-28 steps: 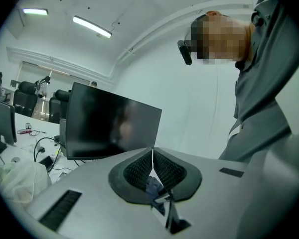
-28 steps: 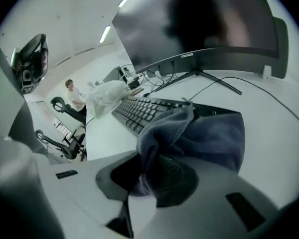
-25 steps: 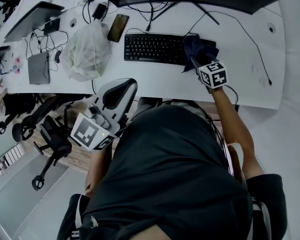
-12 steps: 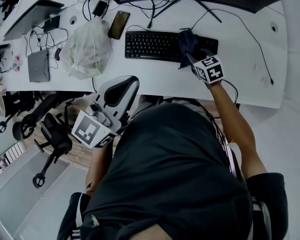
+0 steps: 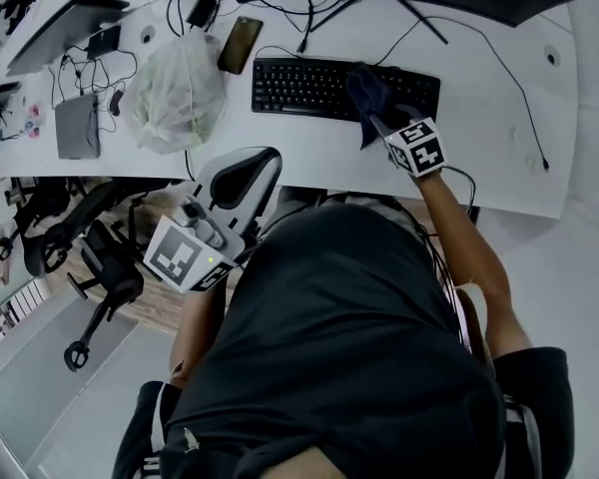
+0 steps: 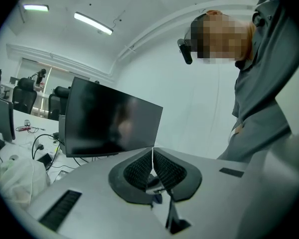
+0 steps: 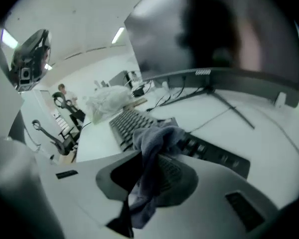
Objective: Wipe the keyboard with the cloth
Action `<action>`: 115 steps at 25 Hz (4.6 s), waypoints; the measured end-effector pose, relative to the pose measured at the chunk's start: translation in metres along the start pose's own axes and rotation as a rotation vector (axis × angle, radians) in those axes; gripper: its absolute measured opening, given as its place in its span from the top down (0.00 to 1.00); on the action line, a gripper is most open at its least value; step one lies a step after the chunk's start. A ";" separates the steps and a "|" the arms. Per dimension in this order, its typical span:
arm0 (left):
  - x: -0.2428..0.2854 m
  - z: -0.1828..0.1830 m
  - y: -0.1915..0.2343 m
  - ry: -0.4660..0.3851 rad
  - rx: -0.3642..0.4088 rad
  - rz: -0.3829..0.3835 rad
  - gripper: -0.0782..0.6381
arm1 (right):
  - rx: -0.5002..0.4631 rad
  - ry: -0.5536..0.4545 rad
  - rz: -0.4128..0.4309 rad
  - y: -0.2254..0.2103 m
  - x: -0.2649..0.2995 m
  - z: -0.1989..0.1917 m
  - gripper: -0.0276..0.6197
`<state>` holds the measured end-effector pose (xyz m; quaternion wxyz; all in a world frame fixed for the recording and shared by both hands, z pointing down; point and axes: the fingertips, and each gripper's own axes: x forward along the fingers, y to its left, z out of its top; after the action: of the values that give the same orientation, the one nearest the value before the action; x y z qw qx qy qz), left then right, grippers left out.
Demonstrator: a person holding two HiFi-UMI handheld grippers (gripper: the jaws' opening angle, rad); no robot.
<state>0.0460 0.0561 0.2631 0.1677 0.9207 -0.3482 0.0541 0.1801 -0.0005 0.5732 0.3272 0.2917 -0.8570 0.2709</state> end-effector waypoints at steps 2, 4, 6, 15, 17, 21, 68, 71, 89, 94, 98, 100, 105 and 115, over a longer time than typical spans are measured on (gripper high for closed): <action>0.003 0.000 -0.001 0.003 0.003 -0.008 0.87 | -0.004 -0.074 -0.100 -0.044 -0.002 0.037 0.85; 0.006 0.002 -0.004 0.002 0.012 -0.016 0.87 | 0.072 -0.054 -0.145 -0.069 -0.001 0.037 0.85; 0.007 0.006 -0.006 0.001 0.018 -0.022 0.87 | 0.154 -0.034 -0.130 -0.053 -0.005 0.009 0.85; 0.000 -0.004 0.007 0.005 -0.013 -0.017 0.87 | 0.078 -0.129 -0.117 -0.051 -0.008 0.039 0.85; 0.003 -0.001 0.006 0.001 -0.009 -0.026 0.87 | 0.073 -0.142 -0.111 -0.059 0.002 0.065 0.85; -0.001 0.000 0.006 0.001 -0.021 -0.035 0.87 | 0.049 -0.025 -0.047 0.005 0.029 0.025 0.85; -0.047 -0.011 0.089 0.031 -0.058 -0.020 0.87 | 0.121 -0.088 -0.043 0.023 0.075 0.086 0.87; -0.048 -0.006 0.092 0.023 -0.046 -0.016 0.87 | 0.186 -0.042 -0.059 0.012 0.083 0.089 0.87; -0.064 -0.005 0.105 0.014 -0.052 -0.015 0.87 | 0.254 0.043 0.108 0.104 0.092 0.028 0.88; -0.070 -0.015 0.111 0.043 -0.059 -0.018 0.87 | 0.199 -0.088 0.059 0.061 0.094 0.094 0.88; -0.068 -0.012 0.109 0.038 -0.044 -0.034 0.87 | 0.255 -0.052 0.000 0.041 0.101 0.102 0.88; -0.071 -0.008 0.110 0.026 -0.044 -0.033 0.87 | 0.278 -0.019 0.027 0.076 0.102 0.066 0.88; -0.084 -0.012 0.130 0.028 -0.050 -0.002 0.87 | 0.233 0.025 0.148 0.114 0.113 0.062 0.88; -0.101 -0.006 0.158 -0.026 -0.060 0.054 0.87 | 0.251 0.094 0.150 0.131 0.119 0.047 0.88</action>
<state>-0.1339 0.0106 0.2898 0.1891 0.9061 -0.3767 0.0362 -0.0012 0.0195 0.5927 0.3067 0.2523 -0.8196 0.4130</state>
